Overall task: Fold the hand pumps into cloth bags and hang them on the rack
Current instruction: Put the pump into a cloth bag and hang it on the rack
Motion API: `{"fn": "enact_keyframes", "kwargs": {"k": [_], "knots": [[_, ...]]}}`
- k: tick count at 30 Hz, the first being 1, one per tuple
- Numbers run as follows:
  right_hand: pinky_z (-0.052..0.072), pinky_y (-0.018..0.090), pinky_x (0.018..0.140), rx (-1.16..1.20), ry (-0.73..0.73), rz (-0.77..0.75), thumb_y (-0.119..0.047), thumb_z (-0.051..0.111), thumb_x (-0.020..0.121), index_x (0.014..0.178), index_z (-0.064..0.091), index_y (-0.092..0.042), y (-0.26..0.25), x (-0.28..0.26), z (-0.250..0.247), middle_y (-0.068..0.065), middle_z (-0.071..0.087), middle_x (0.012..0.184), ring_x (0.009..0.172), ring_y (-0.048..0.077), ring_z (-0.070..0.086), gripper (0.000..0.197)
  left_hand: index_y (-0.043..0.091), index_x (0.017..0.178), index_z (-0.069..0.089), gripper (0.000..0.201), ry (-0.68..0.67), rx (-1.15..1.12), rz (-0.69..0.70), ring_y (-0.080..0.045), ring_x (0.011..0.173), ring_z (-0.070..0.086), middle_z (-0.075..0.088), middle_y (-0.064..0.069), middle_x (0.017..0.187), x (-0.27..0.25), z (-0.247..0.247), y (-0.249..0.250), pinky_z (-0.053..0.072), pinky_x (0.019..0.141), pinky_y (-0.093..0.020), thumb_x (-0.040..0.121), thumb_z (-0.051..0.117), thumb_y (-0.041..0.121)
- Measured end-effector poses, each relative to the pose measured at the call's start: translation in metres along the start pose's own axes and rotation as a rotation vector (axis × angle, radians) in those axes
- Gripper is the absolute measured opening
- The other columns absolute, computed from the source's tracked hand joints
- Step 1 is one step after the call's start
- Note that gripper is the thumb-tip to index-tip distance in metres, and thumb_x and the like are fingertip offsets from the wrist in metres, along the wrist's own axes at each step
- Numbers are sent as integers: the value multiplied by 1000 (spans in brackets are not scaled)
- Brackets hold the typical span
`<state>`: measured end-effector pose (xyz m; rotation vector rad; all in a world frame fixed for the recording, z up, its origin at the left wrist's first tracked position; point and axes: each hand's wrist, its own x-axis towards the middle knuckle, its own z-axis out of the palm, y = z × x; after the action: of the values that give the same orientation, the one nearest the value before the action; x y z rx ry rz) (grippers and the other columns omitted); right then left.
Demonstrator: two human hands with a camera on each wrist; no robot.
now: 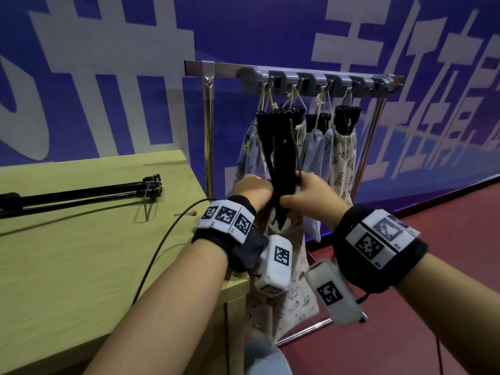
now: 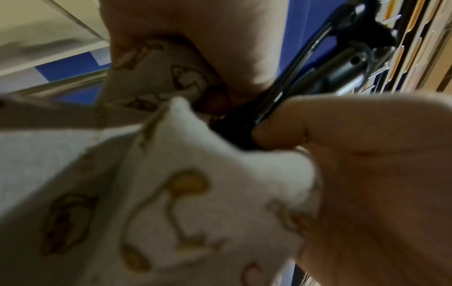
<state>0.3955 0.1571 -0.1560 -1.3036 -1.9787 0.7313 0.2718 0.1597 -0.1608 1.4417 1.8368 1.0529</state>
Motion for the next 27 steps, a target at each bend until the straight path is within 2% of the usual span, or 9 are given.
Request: {"fn": "enact_keyframes", "kwargs": {"k": [4, 9, 11, 15, 17, 20, 23, 25, 27], "knots": [[57, 36, 69, 176, 116, 116, -7, 69, 66, 67, 61, -14, 5, 8, 3, 6, 63, 69, 68, 23, 63, 11, 10, 59, 44, 30, -5, 66, 78, -23, 63, 44, 47, -5, 63, -3, -1, 1, 30, 50, -26, 89, 45, 11], [51, 24, 47, 177, 248, 247, -6, 70, 69, 60, 57, -11, 25, 17, -23, 1, 59, 48, 44, 15, 58, 16, 10, 83, 71, 29, -124, 25, 192, -22, 78, 55, 63, -9, 83, -8, -2, 1, 48, 69, -30, 85, 45, -2], [57, 33, 54, 195, 296, 321, -4, 68, 70, 60, 57, -7, 42, 18, -38, 7, 59, 52, 46, 21, 58, 15, 13, 82, 73, 33, -226, 138, 200, -22, 84, 60, 66, -7, 90, -8, 0, -1, 54, 79, -30, 85, 45, -4], [52, 33, 59, 248, 378, 372, -2, 67, 75, 68, 59, -5, 66, 13, -57, 13, 57, 70, 54, 23, 53, 11, 23, 61, 57, 35, -99, 486, 241, -30, 117, 42, 50, -5, 121, -7, 7, -1, 34, 101, -51, 88, 45, 6], [52, 31, 57, 259, 394, 359, -2, 66, 76, 77, 61, -2, 72, 11, -61, 11, 57, 70, 56, 22, 55, 5, 19, 73, 58, 27, -25, 532, 272, -34, 121, 34, 42, -10, 124, -8, 11, 0, 34, 99, -51, 94, 43, 12], [54, 34, 62, 271, 403, 338, -1, 66, 74, 80, 62, -3, 74, 14, -60, 9, 56, 68, 59, 22, 56, 8, 7, 91, 63, 23, -51, 495, 236, -36, 111, 49, 54, -15, 122, 1, 15, -5, 41, 90, -42, 96, 42, 14], [55, 36, 63, 259, 399, 325, -2, 66, 68, 65, 58, -8, 70, 21, -54, 8, 53, 60, 58, 24, 55, 11, -2, 76, 55, 27, -137, 398, 144, -38, 99, 58, 61, -24, 99, 6, 15, -11, 46, 83, -40, 96, 42, 10], [54, 39, 66, 254, 393, 319, -2, 66, 66, 59, 56, -9, 68, 25, -51, 8, 53, 56, 58, 25, 56, 14, -4, 77, 59, 27, -140, 319, 156, -37, 102, 57, 62, -24, 102, 3, 12, -8, 44, 84, -39, 95, 39, 4], [54, 40, 66, 239, 397, 315, -2, 66, 67, 58, 55, -9, 67, 28, -51, 9, 53, 55, 58, 26, 56, 16, 10, 69, 52, 32, -116, 210, 191, -31, 96, 51, 57, -22, 106, 2, 11, -4, 41, 78, -37, 92, 34, -3]]}}
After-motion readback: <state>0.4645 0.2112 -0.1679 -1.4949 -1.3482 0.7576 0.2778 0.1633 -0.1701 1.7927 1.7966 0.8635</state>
